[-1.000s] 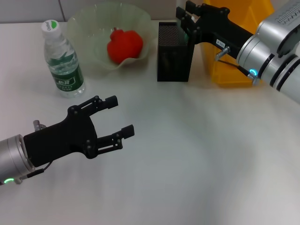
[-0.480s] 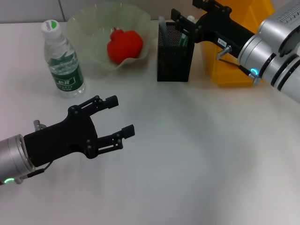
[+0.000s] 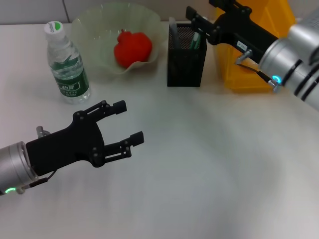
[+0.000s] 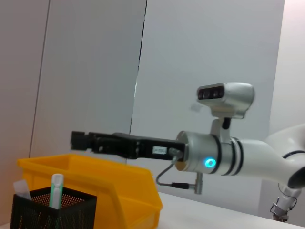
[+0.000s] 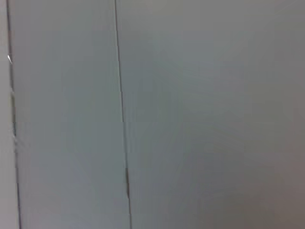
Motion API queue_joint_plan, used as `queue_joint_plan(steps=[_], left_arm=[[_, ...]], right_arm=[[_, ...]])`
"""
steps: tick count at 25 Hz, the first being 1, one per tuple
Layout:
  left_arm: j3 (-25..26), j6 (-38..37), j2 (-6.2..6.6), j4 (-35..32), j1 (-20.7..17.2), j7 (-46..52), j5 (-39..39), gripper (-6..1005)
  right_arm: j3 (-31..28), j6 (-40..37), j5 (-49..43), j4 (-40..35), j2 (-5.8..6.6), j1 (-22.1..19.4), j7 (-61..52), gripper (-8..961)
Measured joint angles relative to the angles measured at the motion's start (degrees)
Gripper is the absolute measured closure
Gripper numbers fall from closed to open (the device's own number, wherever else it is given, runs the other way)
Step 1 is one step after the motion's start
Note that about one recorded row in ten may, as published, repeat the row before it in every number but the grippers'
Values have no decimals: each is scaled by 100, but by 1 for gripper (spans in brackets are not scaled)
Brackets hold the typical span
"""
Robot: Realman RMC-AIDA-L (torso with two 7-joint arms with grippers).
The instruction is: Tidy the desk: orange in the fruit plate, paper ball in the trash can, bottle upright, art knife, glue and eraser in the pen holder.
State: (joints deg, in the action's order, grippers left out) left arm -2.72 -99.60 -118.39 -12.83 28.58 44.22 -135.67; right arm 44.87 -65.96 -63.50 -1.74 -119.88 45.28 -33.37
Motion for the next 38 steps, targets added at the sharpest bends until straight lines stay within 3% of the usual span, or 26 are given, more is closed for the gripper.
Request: queue_joint_plan(steps=[6,14,20,25,38], left_arm=[[-11,-1,4,-16,56,24,5,157],[-37,-33,37,-87,78,98,-17,157],[-190,-157,59,-297,83,313,-41,157],[-577,-203,117,-423,94,639,-24,157],[-979,-203,206,-596,53,955,-48,157]], right_arm=[[77,-1226,-214,-435,56,-617,-869,249],[83,-2619,-1587,-1858,112,-1585,-2746,249],[84,-3446,-2842,-2213,296,-1771,-3173,249],[84,-3434,-3649,-2242,329,-1777,-3008,249],[83,-2914,-4437,-2072,176,-1826,-2132,249]])
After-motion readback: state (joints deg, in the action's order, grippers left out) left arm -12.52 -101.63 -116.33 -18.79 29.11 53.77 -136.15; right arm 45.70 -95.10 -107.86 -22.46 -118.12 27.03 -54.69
